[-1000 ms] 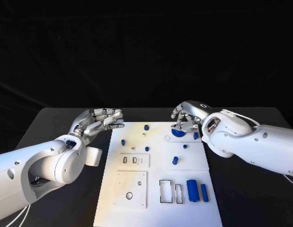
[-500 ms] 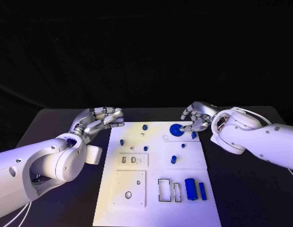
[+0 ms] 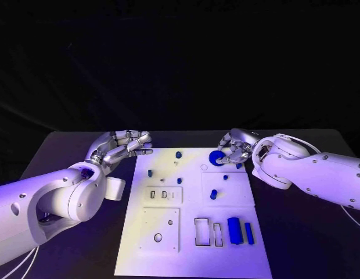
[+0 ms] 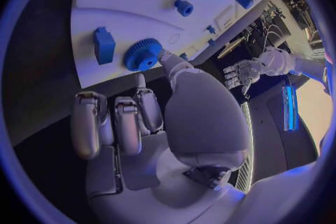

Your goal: Assemble the parts on the task board

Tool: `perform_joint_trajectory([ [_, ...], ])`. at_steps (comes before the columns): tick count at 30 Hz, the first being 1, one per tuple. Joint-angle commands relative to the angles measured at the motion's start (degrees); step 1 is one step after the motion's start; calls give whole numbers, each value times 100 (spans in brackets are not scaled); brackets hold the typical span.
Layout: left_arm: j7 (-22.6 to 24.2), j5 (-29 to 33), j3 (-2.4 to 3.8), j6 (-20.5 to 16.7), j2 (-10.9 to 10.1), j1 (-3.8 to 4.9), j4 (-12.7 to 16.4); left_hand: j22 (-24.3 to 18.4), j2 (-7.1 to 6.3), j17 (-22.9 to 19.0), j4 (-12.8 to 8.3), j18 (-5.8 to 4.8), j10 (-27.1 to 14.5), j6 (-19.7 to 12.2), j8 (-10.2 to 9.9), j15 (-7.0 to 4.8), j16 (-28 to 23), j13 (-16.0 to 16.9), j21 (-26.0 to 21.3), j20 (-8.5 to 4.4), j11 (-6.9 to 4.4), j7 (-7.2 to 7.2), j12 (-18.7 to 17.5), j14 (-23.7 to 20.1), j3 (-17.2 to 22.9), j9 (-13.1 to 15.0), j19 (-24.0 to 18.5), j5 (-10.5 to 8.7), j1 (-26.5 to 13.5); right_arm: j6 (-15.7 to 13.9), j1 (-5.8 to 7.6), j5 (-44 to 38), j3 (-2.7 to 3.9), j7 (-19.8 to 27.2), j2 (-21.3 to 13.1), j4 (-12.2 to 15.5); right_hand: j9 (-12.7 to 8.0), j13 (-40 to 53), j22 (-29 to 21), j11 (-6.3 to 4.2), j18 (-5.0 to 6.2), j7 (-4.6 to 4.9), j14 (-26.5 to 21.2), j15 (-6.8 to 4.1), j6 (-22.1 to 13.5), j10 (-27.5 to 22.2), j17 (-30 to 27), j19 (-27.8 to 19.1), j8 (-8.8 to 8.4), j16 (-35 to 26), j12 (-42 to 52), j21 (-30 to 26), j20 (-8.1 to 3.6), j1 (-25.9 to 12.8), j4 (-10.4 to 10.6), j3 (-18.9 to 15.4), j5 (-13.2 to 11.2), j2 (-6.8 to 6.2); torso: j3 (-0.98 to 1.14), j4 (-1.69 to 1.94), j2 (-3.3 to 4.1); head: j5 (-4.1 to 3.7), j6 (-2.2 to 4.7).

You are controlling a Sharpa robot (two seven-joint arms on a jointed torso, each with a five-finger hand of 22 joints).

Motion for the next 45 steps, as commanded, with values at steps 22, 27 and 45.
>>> perform_joint_trajectory([
  [22, 26, 8, 5, 100, 8, 9, -7, -8, 46, 8, -39, 91, -38, -39, -25, -4, -39, -6, -35, 41, 6, 86, -26, -31, 2, 11, -9, -23, 33, 71, -98, -237, -10, 8, 146, -140, 57, 631, 862, -86, -98, -95, 596, -21, 498, 280, 1504, 147, 144, 20, 424, 138, -53, 282, -100, 810, 318, 83, 8, -9, -2, 49, -74],
  [27, 23, 8, 5, 102, 7, 9, -10, -8, 46, 8, -39, 91, -38, -39, -25, -4, -39, -6, -35, 41, 6, 86, -26, -31, 2, 11, -9, -23, 33, -67, -106, -448, -11, 52, 138, -103, 79, 698, 916, -124, -112, -134, 596, -55, 662, 329, 1504, 186, 171, 20, 485, 173, -89, 317, -274, 1324, 163, 67, 7, -4, -4, 59, -78],
  [45, 15, 8, 5, 107, 28, 8, -26, -8, 46, 8, -39, 91, -38, -39, -25, -4, -39, -6, -35, 41, 6, 86, -26, -31, 2, 11, -9, -23, 33, -942, -90, -1894, -9, 266, 218, 446, 136, 888, 1203, -163, -202, -182, 596, -88, 809, 482, 1504, 441, 207, 20, 663, 412, -118, 97, -409, 1637, 66, -39, 5, -11, -8, 61, -8],
])
